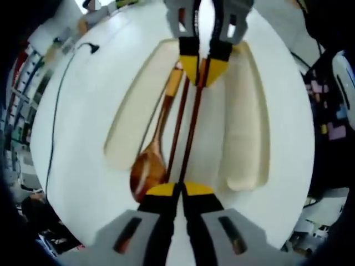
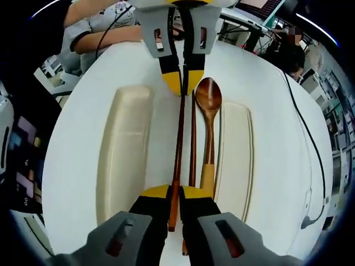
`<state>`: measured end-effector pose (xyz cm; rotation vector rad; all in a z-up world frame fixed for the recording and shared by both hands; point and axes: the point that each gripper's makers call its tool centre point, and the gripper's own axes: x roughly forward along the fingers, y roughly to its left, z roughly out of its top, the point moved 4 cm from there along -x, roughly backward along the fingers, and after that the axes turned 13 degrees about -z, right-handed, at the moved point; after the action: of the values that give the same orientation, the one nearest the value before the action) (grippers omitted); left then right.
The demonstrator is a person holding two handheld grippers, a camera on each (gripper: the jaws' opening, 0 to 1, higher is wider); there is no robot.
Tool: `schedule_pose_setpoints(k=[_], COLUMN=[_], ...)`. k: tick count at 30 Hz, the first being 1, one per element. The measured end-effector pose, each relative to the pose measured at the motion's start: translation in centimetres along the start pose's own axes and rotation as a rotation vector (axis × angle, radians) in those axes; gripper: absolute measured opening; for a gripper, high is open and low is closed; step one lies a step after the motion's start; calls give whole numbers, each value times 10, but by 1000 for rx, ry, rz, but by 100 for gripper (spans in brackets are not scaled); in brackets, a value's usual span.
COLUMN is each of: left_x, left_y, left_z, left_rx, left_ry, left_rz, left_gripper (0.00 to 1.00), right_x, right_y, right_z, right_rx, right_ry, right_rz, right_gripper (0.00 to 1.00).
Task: Arrange the utensils inside the cutlery case until each visible utensil rests in its matching compartment.
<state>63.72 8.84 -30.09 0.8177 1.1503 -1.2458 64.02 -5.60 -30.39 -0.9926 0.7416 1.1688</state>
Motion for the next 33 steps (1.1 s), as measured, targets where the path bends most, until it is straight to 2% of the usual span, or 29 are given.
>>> schedule_pose_setpoints(k=[1,6,7,8,11,14,18,28,33], left_x=[0,1,1,-3,-11,-19,-28,-42,-44], left_y=[1,0,-7,-5,-1,-5,-11,-40,-55], left_z=[0,1,2,4,6,11,17,30,37], left_rx=[-4,-10,-12,-19,-5,-14,2,43,53], left_ry=[0,8,-1,-21,3,-15,-35,-46,-46], left_rz=[1,6,-50,-37,18,21,37,68,52], left_gripper=[3,3,3,3,3,3,3,3,3], right_x=[0,0,-1,-3,-14,-30,-41,-62,-73], right_y=[0,0,0,-1,-5,-8,-5,11,20], right_z=[0,2,0,0,8,11,8,3,-4], right_rx=[25,-90,-115,-120,-111,-122,-117,-126,-131], right_ry=[5,21,54,78,46,37,31,28,42], right_rz=[-2,-75,-80,-84,-116,-150,-161,-197,-206], right_gripper=[4,4,4,4,4,4,4,4,4])
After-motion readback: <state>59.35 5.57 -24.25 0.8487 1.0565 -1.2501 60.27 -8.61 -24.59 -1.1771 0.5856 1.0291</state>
